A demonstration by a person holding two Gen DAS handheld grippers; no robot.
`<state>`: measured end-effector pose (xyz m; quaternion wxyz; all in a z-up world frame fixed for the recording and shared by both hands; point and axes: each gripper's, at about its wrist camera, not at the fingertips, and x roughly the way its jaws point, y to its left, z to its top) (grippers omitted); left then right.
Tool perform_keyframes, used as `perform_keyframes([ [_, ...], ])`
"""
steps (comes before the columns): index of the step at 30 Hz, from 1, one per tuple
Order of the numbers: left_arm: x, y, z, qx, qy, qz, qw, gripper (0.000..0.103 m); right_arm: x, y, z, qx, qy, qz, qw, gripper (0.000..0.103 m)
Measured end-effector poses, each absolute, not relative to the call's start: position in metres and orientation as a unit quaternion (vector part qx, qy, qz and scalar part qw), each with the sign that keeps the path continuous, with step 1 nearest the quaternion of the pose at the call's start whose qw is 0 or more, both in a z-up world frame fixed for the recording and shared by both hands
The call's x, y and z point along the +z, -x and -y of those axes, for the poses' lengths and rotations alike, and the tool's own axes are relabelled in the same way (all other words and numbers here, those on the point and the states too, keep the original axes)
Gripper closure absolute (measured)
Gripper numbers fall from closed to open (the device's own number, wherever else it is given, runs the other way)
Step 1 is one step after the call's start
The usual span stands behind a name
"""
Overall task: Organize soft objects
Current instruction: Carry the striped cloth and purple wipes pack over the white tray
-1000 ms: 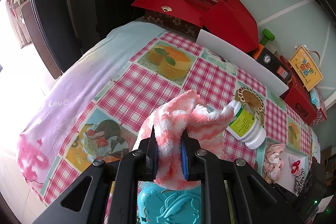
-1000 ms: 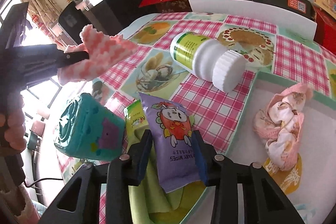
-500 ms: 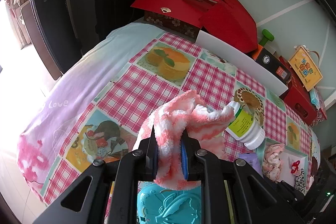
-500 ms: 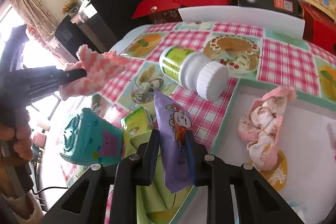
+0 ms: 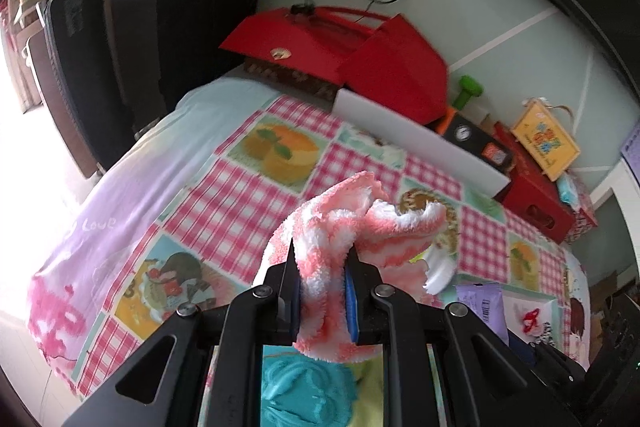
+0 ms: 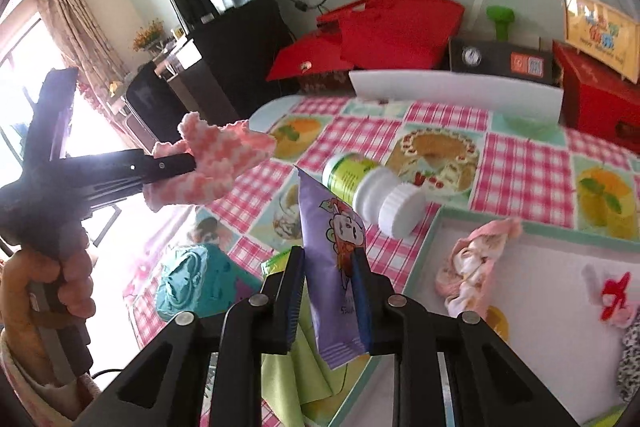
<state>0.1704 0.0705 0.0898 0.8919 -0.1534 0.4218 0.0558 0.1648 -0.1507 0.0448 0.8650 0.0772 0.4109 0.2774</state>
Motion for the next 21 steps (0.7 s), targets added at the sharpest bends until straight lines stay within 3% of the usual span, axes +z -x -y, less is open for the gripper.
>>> perform_keyframes([
  [9,0.115,-0.165,-0.032,0.009,0.125,-0.393,0.911,0.085,0.068,-0.151,0.187,0.243,-0.089,-0.379,0.889,0.079],
  [21,0.113,-0.17,0.06,-0.085,0.062,-0.411,0.906,0.085,0.082,-0.135,0.293,0.109,-0.131,-0.357,0.918,0.079],
])
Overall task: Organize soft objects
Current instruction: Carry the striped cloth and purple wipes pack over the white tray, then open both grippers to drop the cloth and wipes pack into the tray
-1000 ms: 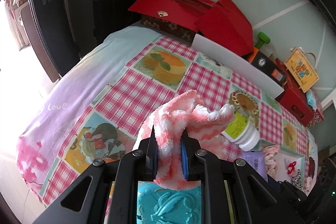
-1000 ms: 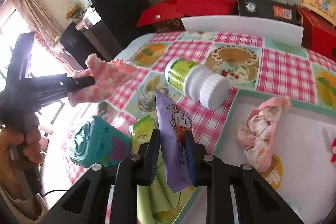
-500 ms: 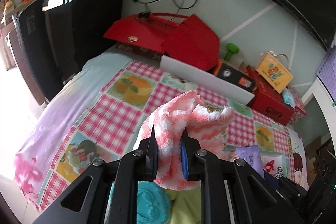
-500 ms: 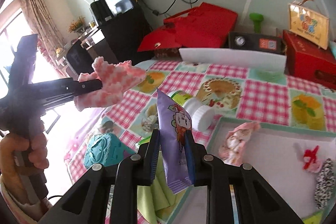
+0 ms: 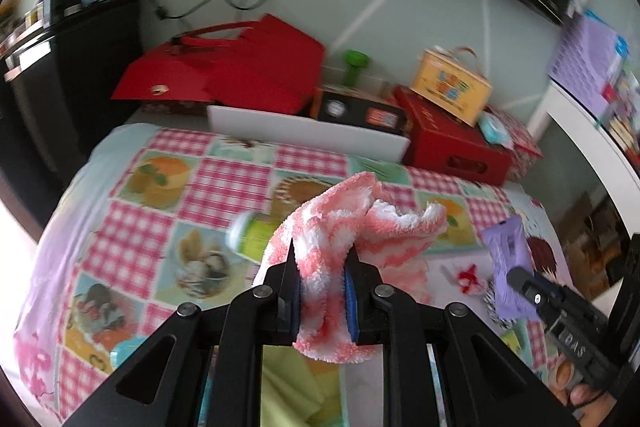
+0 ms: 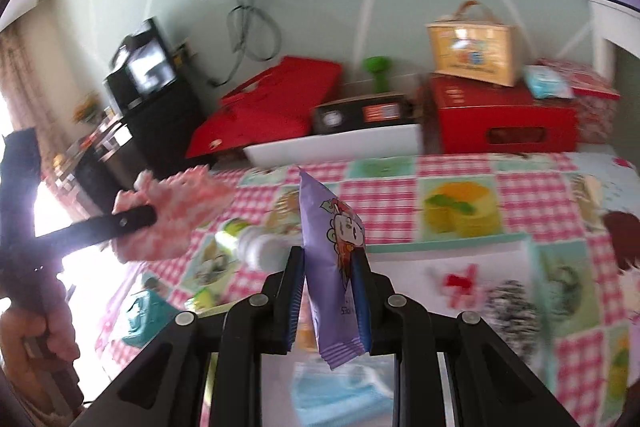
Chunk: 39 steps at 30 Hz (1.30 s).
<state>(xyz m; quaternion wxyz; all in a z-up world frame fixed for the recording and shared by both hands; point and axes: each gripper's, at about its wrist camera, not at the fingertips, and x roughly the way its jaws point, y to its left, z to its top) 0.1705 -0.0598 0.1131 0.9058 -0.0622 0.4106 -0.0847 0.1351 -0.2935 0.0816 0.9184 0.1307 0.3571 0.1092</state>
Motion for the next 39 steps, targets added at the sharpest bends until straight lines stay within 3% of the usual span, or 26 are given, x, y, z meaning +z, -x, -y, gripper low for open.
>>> perform_keyframes([
  [14,0.069,-0.172,0.169,-0.164,-0.015,-0.463,0.871,0.085,0.07,-0.104,0.365,-0.006,-0.143,-0.376,0.916,0.079],
  [30,0.014,-0.185,0.189,-0.15,-0.033,-0.511,0.845,0.083,0.018,-0.129,0.344,-0.024,-0.087,-0.464,0.881,0.079],
  [36,0.019,-0.183,0.188,-0.154,-0.033,-0.516,0.842,0.062,0.017,-0.131,0.335,-0.018,-0.07,-0.473,0.878,0.077],
  [39,0.026,-0.182,0.185,-0.151,-0.033,-0.513,0.845,0.059,0.021,-0.13,0.333,-0.019,-0.065,-0.471,0.88,0.077],
])
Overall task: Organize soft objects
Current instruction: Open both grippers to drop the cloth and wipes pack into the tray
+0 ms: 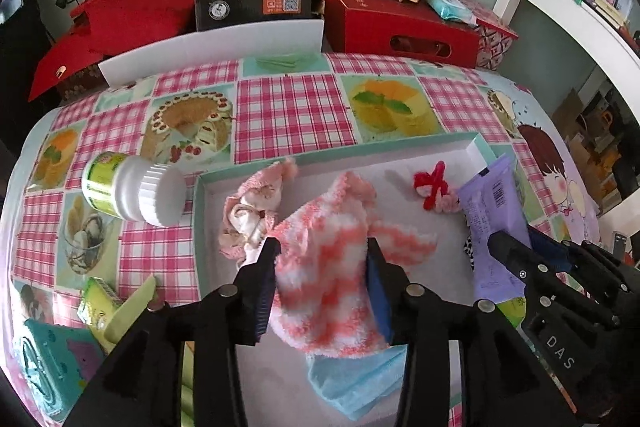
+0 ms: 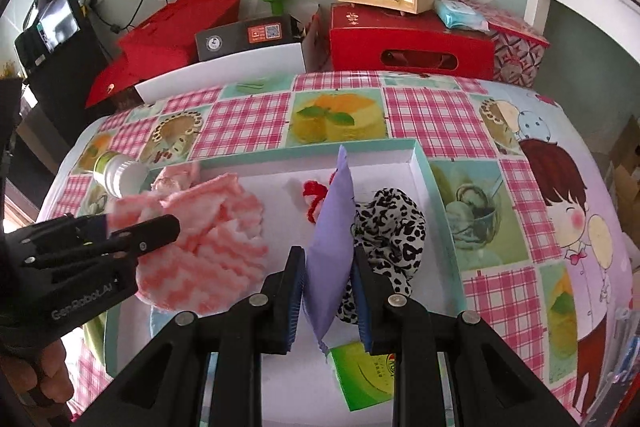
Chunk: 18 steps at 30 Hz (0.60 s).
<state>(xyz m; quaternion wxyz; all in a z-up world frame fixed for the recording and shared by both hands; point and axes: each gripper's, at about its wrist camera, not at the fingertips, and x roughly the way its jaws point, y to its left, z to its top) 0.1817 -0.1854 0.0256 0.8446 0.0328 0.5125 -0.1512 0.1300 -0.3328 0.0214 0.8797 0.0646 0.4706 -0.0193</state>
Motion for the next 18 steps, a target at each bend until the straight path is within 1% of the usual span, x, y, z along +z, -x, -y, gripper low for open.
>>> perform_keyframes([
  [1,0.028,-0.181,0.184,-0.151,-0.031,-0.512,0.845,0.057,0.023,-0.131,0.332,-0.02,-0.064,-0.47,0.88,0.076],
  [2,0.031,-0.181,0.182,-0.151,-0.028,-0.511,0.846,0.055,0.025,-0.13,0.331,-0.021,-0.062,-0.468,0.881,0.072],
  [3,0.033,-0.181,0.18,-0.149,-0.025,-0.509,0.847,0.051,0.027,-0.13,0.331,-0.022,-0.062,-0.467,0.882,0.065],
  [4,0.035,-0.181,0.177,-0.147,-0.023,-0.508,0.849,0.047,0.029,-0.13,0.331,-0.023,-0.06,-0.466,0.883,0.061],
  [5,0.039,-0.181,0.175,-0.143,-0.021,-0.505,0.851,0.045,0.031,-0.129,0.331,-0.024,-0.059,-0.464,0.884,0.059],
  [8,0.045,-0.18,0.169,-0.132,-0.021,-0.498,0.857,0.043,0.037,-0.128,0.33,-0.024,-0.057,-0.457,0.887,0.057],
  [10,0.048,-0.181,0.164,-0.125,-0.017,-0.497,0.859,0.036,0.039,-0.128,0.33,-0.027,-0.056,-0.456,0.888,0.048],
  [11,0.048,-0.181,0.163,-0.123,-0.015,-0.497,0.859,0.035,0.04,-0.127,0.33,-0.029,-0.054,-0.456,0.888,0.041],
  [12,0.049,-0.181,0.161,-0.121,-0.013,-0.496,0.86,0.035,0.04,-0.127,0.329,-0.029,-0.053,-0.456,0.888,0.038],
  [14,0.048,-0.182,0.157,-0.116,-0.01,-0.497,0.86,0.035,0.04,-0.127,0.329,-0.03,-0.052,-0.457,0.888,0.038],
  [18,0.045,-0.185,0.151,-0.103,-0.005,-0.503,0.858,0.033,0.035,-0.129,0.329,-0.037,-0.048,-0.467,0.882,0.03],
])
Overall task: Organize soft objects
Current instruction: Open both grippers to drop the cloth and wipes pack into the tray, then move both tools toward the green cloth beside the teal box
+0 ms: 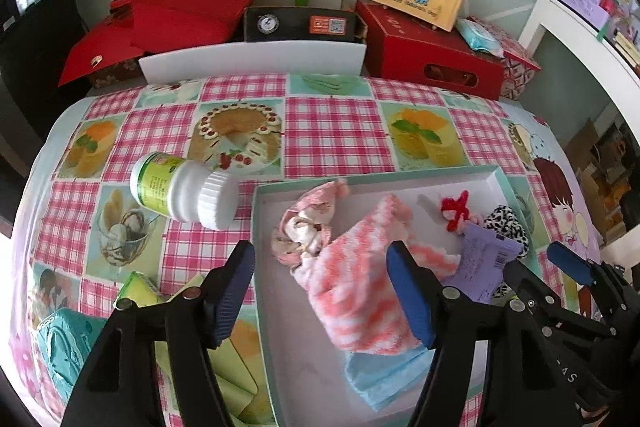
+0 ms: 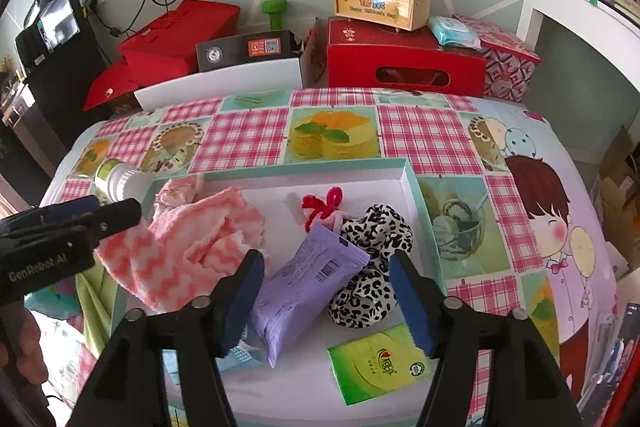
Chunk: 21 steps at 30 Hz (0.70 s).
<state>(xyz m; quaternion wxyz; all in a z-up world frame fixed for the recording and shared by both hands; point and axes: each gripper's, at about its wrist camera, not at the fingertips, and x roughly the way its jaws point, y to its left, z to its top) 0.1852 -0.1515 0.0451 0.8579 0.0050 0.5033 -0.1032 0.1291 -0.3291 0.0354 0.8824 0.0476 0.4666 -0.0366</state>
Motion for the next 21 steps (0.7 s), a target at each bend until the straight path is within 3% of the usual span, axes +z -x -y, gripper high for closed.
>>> perform_keyframes([
  [2,0.043,-0.187,0.149,-0.095,-0.004,-0.507,0.857,0.031,0.034,-0.13,0.329,-0.04,-0.044,-0.47,0.88,0.027],
  [4,0.041,-0.188,0.146,-0.083,-0.007,-0.505,0.859,0.017,0.032,-0.131,0.328,-0.048,-0.036,-0.472,0.879,0.018],
  [5,0.04,-0.189,0.145,-0.072,-0.01,-0.5,0.863,0.012,0.031,-0.131,0.328,-0.059,-0.03,-0.473,0.879,0.005],
  [6,0.039,-0.189,0.143,-0.062,-0.014,-0.495,0.866,0.008,0.03,-0.132,0.328,-0.068,-0.026,-0.473,0.878,0.0],
  [21,0.028,-0.197,0.13,-0.035,-0.011,-0.514,0.857,0.008,0.017,-0.135,0.335,-0.083,-0.036,-0.499,0.862,0.0],
])
